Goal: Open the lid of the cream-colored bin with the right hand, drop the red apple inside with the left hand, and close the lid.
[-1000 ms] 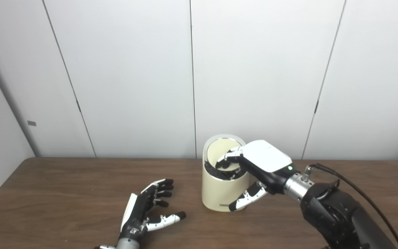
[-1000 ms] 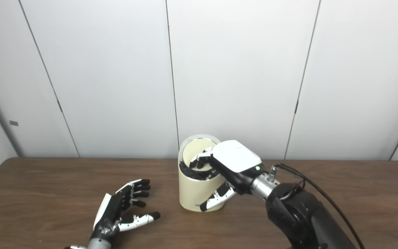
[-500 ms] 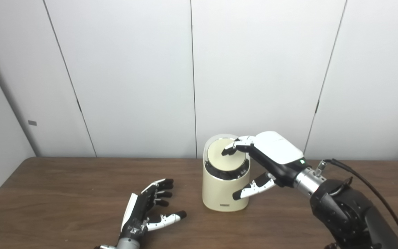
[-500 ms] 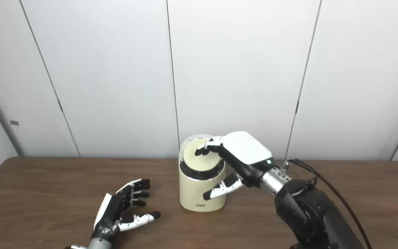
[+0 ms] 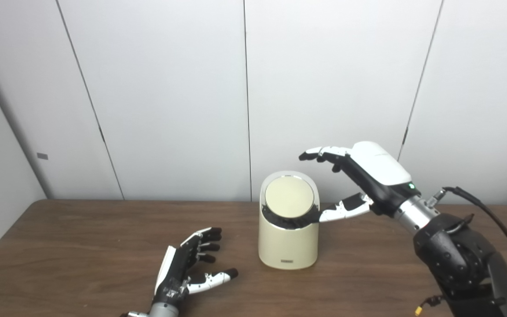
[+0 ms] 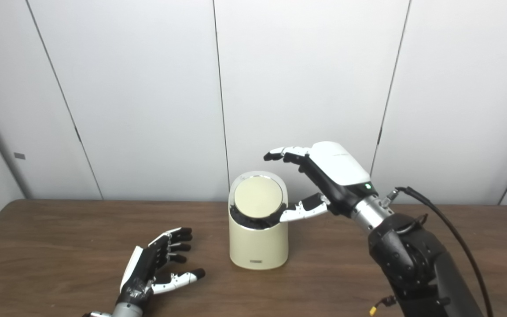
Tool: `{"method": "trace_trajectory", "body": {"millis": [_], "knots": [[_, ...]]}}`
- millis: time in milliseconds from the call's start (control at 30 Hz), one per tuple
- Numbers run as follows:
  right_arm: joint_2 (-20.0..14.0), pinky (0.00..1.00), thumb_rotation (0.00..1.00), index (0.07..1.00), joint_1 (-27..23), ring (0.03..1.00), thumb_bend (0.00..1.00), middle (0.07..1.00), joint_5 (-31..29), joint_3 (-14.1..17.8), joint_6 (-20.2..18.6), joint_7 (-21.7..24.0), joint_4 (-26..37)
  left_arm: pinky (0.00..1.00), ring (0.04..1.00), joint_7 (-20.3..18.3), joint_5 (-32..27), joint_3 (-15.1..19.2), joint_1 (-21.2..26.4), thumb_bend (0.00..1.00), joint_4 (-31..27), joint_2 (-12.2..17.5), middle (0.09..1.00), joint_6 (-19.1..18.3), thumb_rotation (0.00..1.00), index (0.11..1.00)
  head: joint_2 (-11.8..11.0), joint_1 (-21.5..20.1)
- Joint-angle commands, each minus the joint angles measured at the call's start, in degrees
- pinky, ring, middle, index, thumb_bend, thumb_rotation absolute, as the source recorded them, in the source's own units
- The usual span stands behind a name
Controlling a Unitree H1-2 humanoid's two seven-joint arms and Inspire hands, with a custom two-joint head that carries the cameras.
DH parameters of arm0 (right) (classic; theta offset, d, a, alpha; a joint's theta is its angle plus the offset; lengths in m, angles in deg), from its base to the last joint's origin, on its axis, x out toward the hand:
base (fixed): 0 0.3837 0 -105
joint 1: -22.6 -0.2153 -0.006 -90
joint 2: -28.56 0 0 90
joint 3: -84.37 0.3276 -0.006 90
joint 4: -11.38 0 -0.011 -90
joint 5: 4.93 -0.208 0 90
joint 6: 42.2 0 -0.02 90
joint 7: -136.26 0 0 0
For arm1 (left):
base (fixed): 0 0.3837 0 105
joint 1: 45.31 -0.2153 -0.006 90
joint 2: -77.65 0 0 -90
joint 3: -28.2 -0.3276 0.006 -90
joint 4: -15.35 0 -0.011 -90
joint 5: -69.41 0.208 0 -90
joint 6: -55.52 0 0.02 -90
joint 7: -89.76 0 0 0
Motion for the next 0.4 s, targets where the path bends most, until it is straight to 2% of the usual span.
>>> {"method": "trace_trajectory", "body": {"millis": [0, 133, 333, 367], "knots": [[-0.12, 0.61, 0.32, 0.795, 0.56, 0.749, 0.64, 0.804, -1.24, 1.74, -0.37, -2.51, 1.49, 0.63, 0.727, 0.59, 0.17, 0.27, 1.52, 0.78, -0.34, 0.46, 0.766, 1.79, 0.04, 0.782, 0.06, 0.02], [1.54, 0.64, 0.29, 0.791, 4.57, 0.759, 0.64, 0.807, -2.97, 4.34, -2.53, -5.26, 0.79, 0.57, 0.677, 1.65, -0.43, 0.89, 1.45, 0.80, 0.82, 0.13, 0.731, 5.96, 0.04, 0.750, -0.71, -0.48], [2.94, 0.77, 0.28, 0.793, 8.72, 0.767, 0.66, 0.787, -8.53, 7.03, 2.59, -11.78, -5.37, 0.58, 0.686, 1.80, -0.19, 1.15, 1.11, 0.77, -0.06, 0.09, 0.731, 5.36, 0.05, 0.758, -1.35, -0.21], [3.11, 0.76, 0.26, 0.795, 9.19, 0.772, 0.66, 0.789, -9.26, 7.27, 3.38, -12.68, -6.28, 0.58, 0.686, 1.75, -0.25, 1.13, 1.13, 0.77, -0.12, 0.14, 0.731, 5.40, 0.05, 0.759, -1.35, -0.21]]}}
